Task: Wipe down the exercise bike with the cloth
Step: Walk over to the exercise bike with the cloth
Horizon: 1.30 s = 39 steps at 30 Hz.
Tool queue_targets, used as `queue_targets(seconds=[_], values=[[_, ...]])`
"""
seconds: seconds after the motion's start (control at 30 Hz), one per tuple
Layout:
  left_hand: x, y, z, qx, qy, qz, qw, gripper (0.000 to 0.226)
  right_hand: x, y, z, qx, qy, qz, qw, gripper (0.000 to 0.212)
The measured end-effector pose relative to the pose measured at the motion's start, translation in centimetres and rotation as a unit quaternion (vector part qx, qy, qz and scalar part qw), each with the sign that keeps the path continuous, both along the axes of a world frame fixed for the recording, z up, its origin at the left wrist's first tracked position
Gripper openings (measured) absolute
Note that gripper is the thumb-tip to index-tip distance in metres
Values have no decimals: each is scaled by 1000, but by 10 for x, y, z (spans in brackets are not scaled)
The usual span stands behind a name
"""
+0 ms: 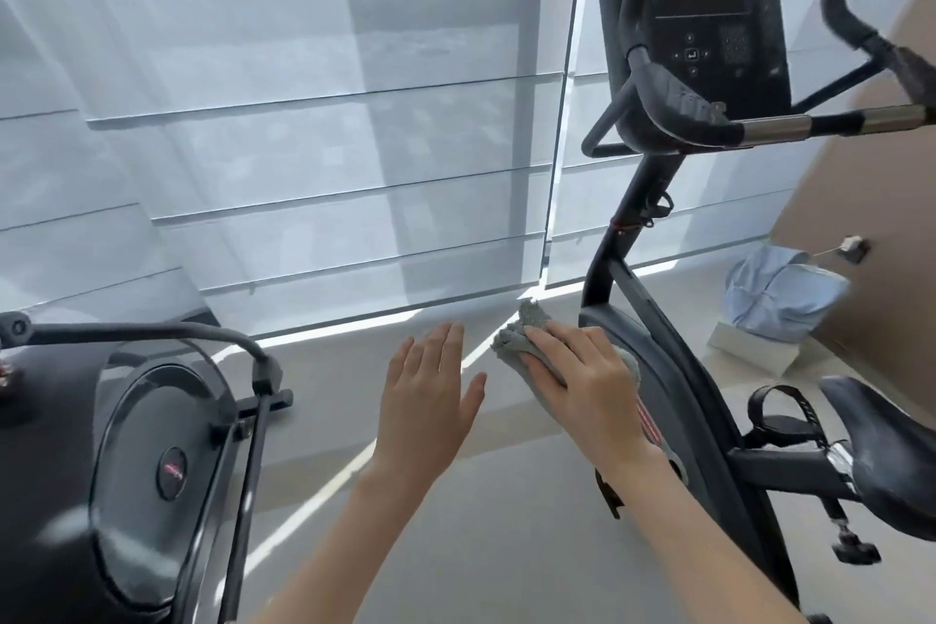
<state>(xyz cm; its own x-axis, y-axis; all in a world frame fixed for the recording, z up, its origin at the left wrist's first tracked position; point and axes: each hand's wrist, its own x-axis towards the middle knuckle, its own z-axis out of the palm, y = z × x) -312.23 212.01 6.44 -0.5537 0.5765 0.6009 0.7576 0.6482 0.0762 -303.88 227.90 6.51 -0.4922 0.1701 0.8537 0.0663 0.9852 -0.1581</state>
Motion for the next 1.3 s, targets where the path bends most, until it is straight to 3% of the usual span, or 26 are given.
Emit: queue_targets(seconds=[0.37, 0.67, 1.0, 1.3], values=[[-194, 116, -17, 15, 2, -24, 1000, 52, -191, 118, -14, -7, 3, -6, 1000, 23], [-362, 251, 13, 22, 6, -39, 999, 52, -354, 248, 12, 7, 24, -31, 999, 23], [-479, 355, 12, 21, -17, -93, 995, 53, -456, 339, 14, 2, 2, -72, 997, 25], [-605, 441, 4, 7, -22, -204, 979, 52, -551, 399, 4, 7, 5, -198, 980, 21]])
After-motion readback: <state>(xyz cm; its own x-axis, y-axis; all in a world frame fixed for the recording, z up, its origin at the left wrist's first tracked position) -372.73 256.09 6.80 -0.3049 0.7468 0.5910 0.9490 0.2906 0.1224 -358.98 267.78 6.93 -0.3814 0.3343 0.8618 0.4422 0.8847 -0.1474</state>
